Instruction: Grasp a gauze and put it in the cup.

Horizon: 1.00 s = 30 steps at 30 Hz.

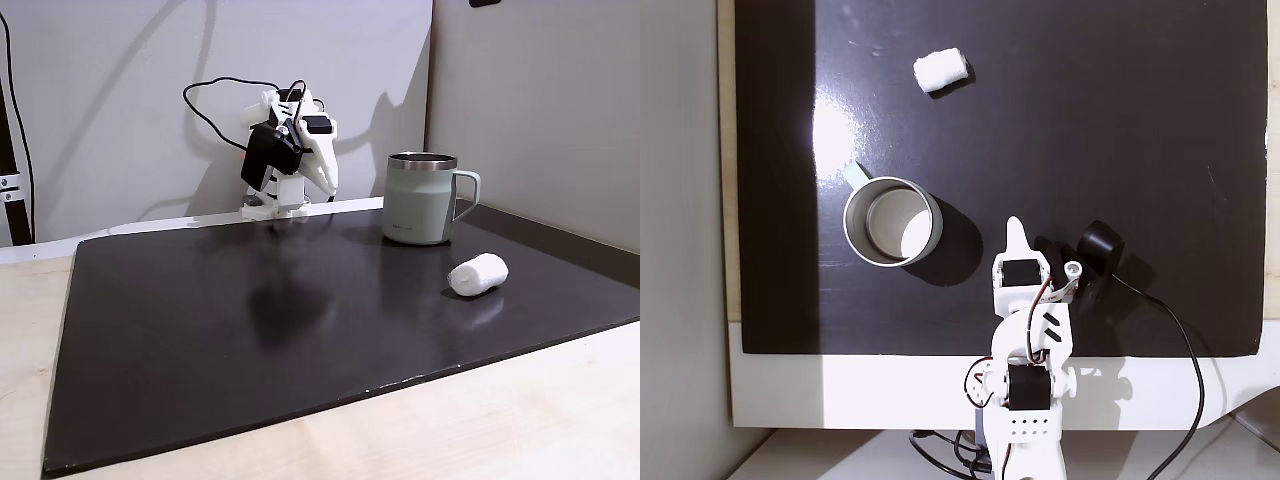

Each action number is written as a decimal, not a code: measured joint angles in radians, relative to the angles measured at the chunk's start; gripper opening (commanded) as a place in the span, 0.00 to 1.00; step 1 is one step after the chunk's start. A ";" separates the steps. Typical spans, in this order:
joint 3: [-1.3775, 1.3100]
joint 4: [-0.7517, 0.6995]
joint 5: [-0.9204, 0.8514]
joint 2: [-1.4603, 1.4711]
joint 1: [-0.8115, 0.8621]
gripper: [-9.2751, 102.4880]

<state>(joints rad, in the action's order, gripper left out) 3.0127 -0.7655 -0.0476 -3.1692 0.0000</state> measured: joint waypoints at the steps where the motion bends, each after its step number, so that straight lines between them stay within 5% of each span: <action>1: 0.000 0.000 0.000 0.000 0.000 0.08; 30: -0.017 -0.038 0.020 0.000 0.054 0.08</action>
<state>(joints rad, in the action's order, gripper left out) 2.9959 -0.8038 -0.0276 -3.1692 0.0537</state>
